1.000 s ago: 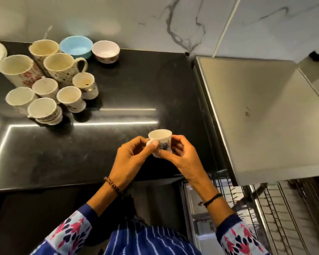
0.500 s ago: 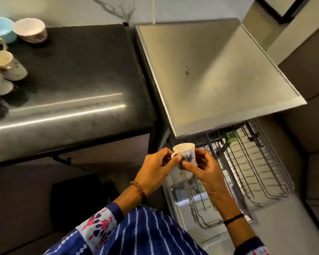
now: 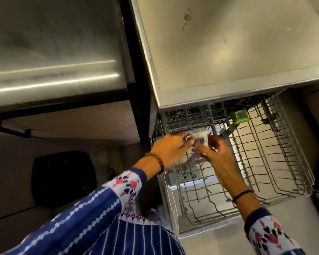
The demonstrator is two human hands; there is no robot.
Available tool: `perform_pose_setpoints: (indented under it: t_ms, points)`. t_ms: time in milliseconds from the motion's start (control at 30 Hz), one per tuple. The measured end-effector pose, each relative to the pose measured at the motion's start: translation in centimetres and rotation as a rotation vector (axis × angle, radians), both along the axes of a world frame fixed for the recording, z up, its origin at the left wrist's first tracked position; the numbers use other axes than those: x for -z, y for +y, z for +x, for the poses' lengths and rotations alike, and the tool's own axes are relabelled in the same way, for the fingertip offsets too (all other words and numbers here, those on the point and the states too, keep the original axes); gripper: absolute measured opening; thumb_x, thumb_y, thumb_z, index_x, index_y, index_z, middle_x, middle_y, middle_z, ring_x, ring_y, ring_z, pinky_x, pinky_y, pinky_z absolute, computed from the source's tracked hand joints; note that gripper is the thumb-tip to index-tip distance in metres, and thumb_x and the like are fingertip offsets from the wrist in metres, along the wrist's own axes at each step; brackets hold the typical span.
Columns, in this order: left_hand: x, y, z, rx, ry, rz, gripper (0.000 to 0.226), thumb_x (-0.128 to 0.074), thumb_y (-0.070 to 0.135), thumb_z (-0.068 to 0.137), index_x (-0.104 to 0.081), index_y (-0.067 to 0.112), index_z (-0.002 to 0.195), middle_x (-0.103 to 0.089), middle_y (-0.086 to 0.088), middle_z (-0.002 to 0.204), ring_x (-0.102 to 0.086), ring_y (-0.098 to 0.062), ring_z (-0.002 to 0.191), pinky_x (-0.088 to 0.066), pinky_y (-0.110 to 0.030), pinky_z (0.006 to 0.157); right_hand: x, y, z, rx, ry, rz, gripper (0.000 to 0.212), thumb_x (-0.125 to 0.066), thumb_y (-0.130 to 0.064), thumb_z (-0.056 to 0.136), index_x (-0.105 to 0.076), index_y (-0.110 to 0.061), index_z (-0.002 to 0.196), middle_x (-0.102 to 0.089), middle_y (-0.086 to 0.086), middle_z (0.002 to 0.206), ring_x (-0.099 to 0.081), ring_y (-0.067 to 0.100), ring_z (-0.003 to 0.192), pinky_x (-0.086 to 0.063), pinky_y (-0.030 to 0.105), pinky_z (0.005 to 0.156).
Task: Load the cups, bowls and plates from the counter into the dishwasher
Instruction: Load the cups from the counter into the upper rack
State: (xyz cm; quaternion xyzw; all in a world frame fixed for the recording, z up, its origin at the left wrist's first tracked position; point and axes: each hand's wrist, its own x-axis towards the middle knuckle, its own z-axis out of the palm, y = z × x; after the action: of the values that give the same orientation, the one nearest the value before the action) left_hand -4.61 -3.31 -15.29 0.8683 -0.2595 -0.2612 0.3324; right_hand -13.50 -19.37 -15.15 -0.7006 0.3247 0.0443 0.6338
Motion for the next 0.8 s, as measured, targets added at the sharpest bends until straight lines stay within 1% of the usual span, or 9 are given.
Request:
perform_pose_setpoints:
  t_ms: [100,200,300,367,433,500,667,733,800]
  points:
    - [1.4,-0.3,2.3,0.076,0.007,0.055,0.037,-0.036,0.049,0.099,-0.050,0.024,0.122,-0.063,-0.004,0.118,-0.063,-0.023,0.097,-0.053,-0.033,0.079,2.2,-1.4,2.8,0.013,-0.003,0.020,0.050,-0.091,-0.032,0.068,-0.067,-0.012,0.108,-0.073,0.008,0.108,-0.073,0.029,0.099,-0.060,0.047,0.089]
    - [3.0,-0.2,4.0,0.204,-0.065,0.120,0.040,-0.035,0.047,0.101,-0.042,0.028,0.135,-0.056,-0.002,0.132,-0.058,-0.024,0.110,-0.052,-0.033,0.084,4.2,-2.4,5.0,0.021,-0.029,-0.002,0.026,-0.089,-0.018,0.073,-0.066,-0.020,0.086,-0.075,0.004,0.099,-0.072,0.034,0.099,-0.058,0.050,0.089]
    - [4.4,-0.3,4.5,0.280,-0.127,0.124,0.034,-0.042,0.040,0.100,-0.048,0.026,0.131,-0.053,0.002,0.137,-0.044,-0.025,0.130,-0.043,-0.037,0.100,6.0,-3.4,6.8,0.079,-0.015,-0.065,0.030,-0.091,-0.027,0.067,-0.067,-0.026,0.084,-0.074,0.008,0.107,-0.073,0.030,0.100,-0.059,0.050,0.088]
    - [5.2,-0.4,4.7,0.280,-0.151,0.073,0.024,-0.047,0.034,0.099,-0.056,0.023,0.119,-0.058,0.003,0.132,-0.038,-0.024,0.136,-0.027,-0.036,0.114,6.9,-4.0,7.7,0.067,-0.032,-0.149,0.045,-0.091,-0.040,0.063,-0.069,-0.023,0.098,-0.073,0.004,0.110,-0.072,0.023,0.100,-0.060,0.049,0.087]
    - [6.4,-0.5,4.8,0.316,-0.233,0.035,0.017,-0.053,0.028,0.096,-0.060,0.021,0.109,-0.064,0.004,0.123,-0.044,-0.018,0.132,-0.008,-0.035,0.122,7.4,-4.2,8.9,0.013,-0.048,-0.295,0.059,-0.087,-0.047,0.069,-0.065,-0.015,0.112,-0.072,0.000,0.112,-0.070,0.015,0.099,-0.059,0.044,0.088]
    - [7.3,-0.5,4.8,0.352,-0.326,0.037,0.018,-0.057,0.026,0.092,-0.064,0.021,0.108,-0.065,0.006,0.118,-0.048,-0.012,0.127,0.007,-0.030,0.121,7.7,-4.3,10.4,-0.025,-0.076,-0.376,0.055,-0.082,-0.042,0.077,-0.063,-0.014,0.121,-0.071,-0.003,0.117,-0.067,0.010,0.100,-0.057,0.030,0.086]
    - [7.6,-0.7,4.7,0.328,-0.339,-0.045,0.017,-0.059,0.023,0.090,-0.066,0.020,0.105,-0.067,0.008,0.110,-0.054,-0.007,0.118,0.013,-0.024,0.117,8.8,-4.7,13.9,-0.071,-0.119,-0.596,0.051,-0.080,-0.034,0.081,-0.065,-0.012,0.125,-0.069,0.002,0.123,-0.061,0.009,0.103,-0.040,-0.003,0.073]
    - [7.5,-0.7,4.6,0.319,-0.311,-0.057,0.015,-0.058,0.023,0.090,-0.067,0.021,0.103,-0.068,0.010,0.105,-0.057,-0.004,0.112,0.012,-0.026,0.119,9.1,-4.7,14.8,-0.086,-0.130,-0.665,0.053,-0.081,-0.032,0.079,-0.065,-0.010,0.124,-0.070,0.004,0.122,-0.063,0.012,0.105,-0.041,-0.001,0.079]
    - [7.4,-0.7,4.5,0.320,-0.288,-0.055,0.015,-0.058,0.024,0.090,-0.067,0.024,0.102,-0.068,0.013,0.104,-0.058,-0.001,0.108,0.010,-0.030,0.120,9.3,-4.7,15.5,-0.107,-0.128,-0.717,0.056,-0.081,-0.035,0.077,-0.063,-0.010,0.123,-0.071,0.004,0.119,-0.066,0.015,0.105,-0.048,0.014,0.088]
